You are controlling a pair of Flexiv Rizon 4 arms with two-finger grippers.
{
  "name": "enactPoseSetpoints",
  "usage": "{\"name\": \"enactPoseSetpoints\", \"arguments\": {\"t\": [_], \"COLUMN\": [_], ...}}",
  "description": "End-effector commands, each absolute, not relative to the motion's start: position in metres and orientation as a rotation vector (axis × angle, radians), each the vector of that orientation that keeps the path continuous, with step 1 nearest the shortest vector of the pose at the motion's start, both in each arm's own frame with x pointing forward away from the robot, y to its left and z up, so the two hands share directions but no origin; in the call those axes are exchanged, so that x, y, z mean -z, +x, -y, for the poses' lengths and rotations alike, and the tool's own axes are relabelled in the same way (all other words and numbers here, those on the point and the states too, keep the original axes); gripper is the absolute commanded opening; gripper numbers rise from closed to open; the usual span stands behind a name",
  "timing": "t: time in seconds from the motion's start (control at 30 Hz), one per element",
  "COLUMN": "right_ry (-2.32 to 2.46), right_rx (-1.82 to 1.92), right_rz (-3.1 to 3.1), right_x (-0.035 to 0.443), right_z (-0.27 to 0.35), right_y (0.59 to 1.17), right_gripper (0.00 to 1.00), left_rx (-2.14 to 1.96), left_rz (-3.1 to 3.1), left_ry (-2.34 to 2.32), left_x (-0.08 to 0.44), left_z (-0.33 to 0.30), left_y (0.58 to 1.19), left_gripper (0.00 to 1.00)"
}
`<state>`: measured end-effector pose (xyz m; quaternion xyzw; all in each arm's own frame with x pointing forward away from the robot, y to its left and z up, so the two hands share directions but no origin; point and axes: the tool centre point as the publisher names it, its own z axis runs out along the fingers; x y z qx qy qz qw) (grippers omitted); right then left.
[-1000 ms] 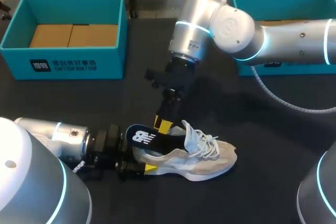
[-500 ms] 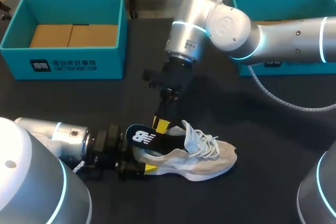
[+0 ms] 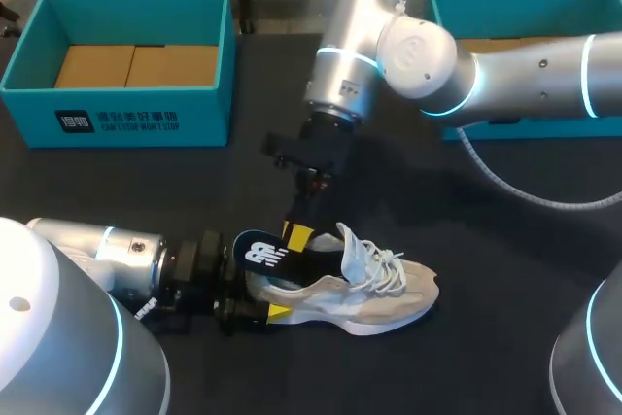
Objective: Take the shoe out of the shoebox, open the shoe tongue, remove and reinsert the insole, then place the shoe into the shoebox
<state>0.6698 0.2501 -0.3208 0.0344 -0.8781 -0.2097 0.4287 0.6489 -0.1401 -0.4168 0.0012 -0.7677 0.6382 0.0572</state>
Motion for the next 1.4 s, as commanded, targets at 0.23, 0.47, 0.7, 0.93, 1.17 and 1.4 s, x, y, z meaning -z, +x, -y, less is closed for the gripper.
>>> {"name": "enactPoseSetpoints", "arguments": {"t": [0.23, 0.47, 0.7, 0.93, 1.17, 1.4], "right_ry": [0.088, 0.089, 0.089, 0.091, 0.097, 0.076], "right_rx": [0.506, 0.504, 0.501, 0.509, 0.523, 0.538], "right_rz": [2.182, 2.172, 2.167, 2.157, 2.150, 2.135], "right_x": [0.323, 0.324, 0.324, 0.330, 0.335, 0.336], "right_z": [-0.255, -0.256, -0.257, -0.254, -0.252, -0.248], "right_y": [0.671, 0.669, 0.664, 0.662, 0.659, 0.651], "right_gripper": [0.60, 0.73, 0.72, 0.73, 0.70, 0.62], "left_rx": [-1.935, -1.935, -1.935, -1.935, -1.935, -1.935], "left_rz": [2.331, 2.331, 2.331, 2.331, 2.331, 2.331], "left_ry": [0.005, 0.005, 0.005, 0.005, 0.005, 0.005], "left_x": [0.417, 0.417, 0.417, 0.417, 0.417, 0.417], "left_z": [0.141, 0.141, 0.141, 0.141, 0.141, 0.141], "left_y": [0.648, 0.648, 0.648, 0.648, 0.648, 0.648], "left_gripper": [0.00, 0.00, 0.00, 0.00, 0.00, 0.00]}}
